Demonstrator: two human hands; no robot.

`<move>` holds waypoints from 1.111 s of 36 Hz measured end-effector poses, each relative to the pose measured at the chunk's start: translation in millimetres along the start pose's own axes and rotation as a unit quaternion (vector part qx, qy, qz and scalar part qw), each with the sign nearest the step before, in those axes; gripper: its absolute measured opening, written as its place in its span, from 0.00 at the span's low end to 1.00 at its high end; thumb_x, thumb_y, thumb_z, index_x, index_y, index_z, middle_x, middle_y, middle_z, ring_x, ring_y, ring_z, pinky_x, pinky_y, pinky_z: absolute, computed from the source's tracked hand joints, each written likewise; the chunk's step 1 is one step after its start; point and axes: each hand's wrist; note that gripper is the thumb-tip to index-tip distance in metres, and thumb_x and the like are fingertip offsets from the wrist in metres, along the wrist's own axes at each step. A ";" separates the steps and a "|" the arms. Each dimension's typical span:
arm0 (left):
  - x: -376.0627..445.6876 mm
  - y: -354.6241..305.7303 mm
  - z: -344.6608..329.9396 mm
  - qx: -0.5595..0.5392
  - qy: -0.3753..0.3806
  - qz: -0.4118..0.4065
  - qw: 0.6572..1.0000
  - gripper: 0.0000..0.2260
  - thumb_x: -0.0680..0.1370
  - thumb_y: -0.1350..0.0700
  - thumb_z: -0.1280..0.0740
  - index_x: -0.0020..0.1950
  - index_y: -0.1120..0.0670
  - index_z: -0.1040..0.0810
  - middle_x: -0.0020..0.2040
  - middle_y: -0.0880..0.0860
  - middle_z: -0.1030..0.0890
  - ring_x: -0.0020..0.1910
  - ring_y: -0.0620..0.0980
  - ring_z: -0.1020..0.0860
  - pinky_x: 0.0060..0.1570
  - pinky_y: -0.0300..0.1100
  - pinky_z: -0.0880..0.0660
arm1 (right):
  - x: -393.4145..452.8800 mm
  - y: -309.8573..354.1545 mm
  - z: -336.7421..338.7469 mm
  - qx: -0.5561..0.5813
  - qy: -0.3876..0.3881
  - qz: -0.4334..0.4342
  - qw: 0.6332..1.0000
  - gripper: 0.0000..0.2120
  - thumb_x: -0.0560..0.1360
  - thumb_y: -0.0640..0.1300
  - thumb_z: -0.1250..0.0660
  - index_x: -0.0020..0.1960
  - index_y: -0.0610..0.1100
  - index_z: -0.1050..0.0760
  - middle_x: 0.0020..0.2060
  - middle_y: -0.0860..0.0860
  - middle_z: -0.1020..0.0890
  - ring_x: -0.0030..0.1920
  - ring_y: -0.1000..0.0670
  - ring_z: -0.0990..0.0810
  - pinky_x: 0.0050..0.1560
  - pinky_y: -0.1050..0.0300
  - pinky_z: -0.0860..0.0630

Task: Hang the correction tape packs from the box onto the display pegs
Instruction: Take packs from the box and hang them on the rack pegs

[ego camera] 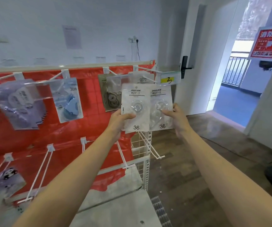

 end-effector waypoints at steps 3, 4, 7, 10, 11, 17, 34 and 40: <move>5.0 1.5 -3.2 0.010 -0.006 -0.001 1.000 0.12 0.71 0.69 0.31 0.51 0.58 0.22 0.48 0.55 0.17 0.46 0.54 0.18 0.50 0.49 0.21 | 2.6 2.7 4.0 -0.002 0.006 0.005 1.000 0.09 0.74 0.35 0.32 0.46 0.47 0.30 0.46 0.47 0.21 0.44 0.50 0.21 0.40 0.60 0.24; 6.0 2.2 -4.4 0.011 -0.008 -0.001 1.000 0.12 0.71 0.69 0.30 0.52 0.58 0.22 0.48 0.55 0.17 0.47 0.54 0.18 0.50 0.49 0.21 | 3.2 3.5 5.5 0.000 0.008 0.008 1.000 0.09 0.75 0.36 0.32 0.46 0.47 0.30 0.45 0.48 0.21 0.43 0.51 0.21 0.38 0.61 0.24; 4.5 3.7 -7.9 0.003 -0.009 -0.008 1.000 0.11 0.71 0.69 0.31 0.50 0.57 0.21 0.47 0.54 0.17 0.45 0.52 0.18 0.48 0.48 0.21 | 2.9 2.0 9.4 0.002 0.017 0.010 1.000 0.09 0.74 0.36 0.31 0.46 0.47 0.29 0.46 0.48 0.21 0.46 0.47 0.21 0.42 0.57 0.24; 0.4 6.3 -8.3 -0.009 -0.009 -0.009 1.000 0.10 0.72 0.69 0.32 0.48 0.56 0.21 0.43 0.51 0.16 0.41 0.49 0.18 0.48 0.50 0.21 | -1.1 -0.1 8.9 0.010 0.016 0.013 1.000 0.11 0.67 0.43 0.28 0.46 0.48 0.28 0.47 0.48 0.20 0.49 0.45 0.21 0.51 0.49 0.25; -0.4 7.3 -8.0 -0.012 -0.008 -0.010 1.000 0.10 0.72 0.69 0.33 0.47 0.56 0.21 0.42 0.50 0.16 0.40 0.48 0.17 0.48 0.50 0.21 | -2.9 0.8 8.0 0.015 0.014 0.014 1.000 0.12 0.65 0.45 0.28 0.46 0.49 0.28 0.47 0.48 0.20 0.49 0.45 0.21 0.52 0.48 0.25; -3.1 6.2 -5.7 -0.015 -0.008 0.003 1.000 0.09 0.73 0.70 0.33 0.46 0.56 0.22 0.37 0.47 0.15 0.36 0.45 0.17 0.42 0.48 0.20 | 6.6 5.6 3.3 0.011 -0.021 0.008 1.000 0.28 0.63 0.54 0.27 0.59 0.46 0.31 0.66 0.40 0.27 0.66 0.40 0.27 0.65 0.40 0.29; 1.1 2.0 1.4 0.017 -0.025 -0.003 1.000 0.08 0.72 0.65 0.30 0.48 0.55 0.21 0.48 0.54 0.16 0.50 0.57 0.18 0.52 0.52 0.22 | 20.3 10.7 -8.0 -0.128 -0.035 0.003 0.991 0.14 0.79 0.49 0.35 0.57 0.44 0.35 0.50 0.49 0.25 0.52 0.48 0.24 0.51 0.53 0.26; 1.2 5.4 -2.0 0.039 -0.042 -0.006 0.998 0.08 0.72 0.66 0.28 0.48 0.56 0.21 0.47 0.54 0.17 0.44 0.53 0.18 0.43 0.48 0.20 | 37.1 2.5 -7.6 -0.179 -0.006 -0.005 0.984 0.14 0.79 0.49 0.36 0.57 0.43 0.38 0.47 0.49 0.29 0.52 0.47 0.29 0.53 0.50 0.29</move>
Point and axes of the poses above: each hand's wrist, its own x-axis towards the middle knuckle, its own z-axis out of the back of the hand, y = z × x
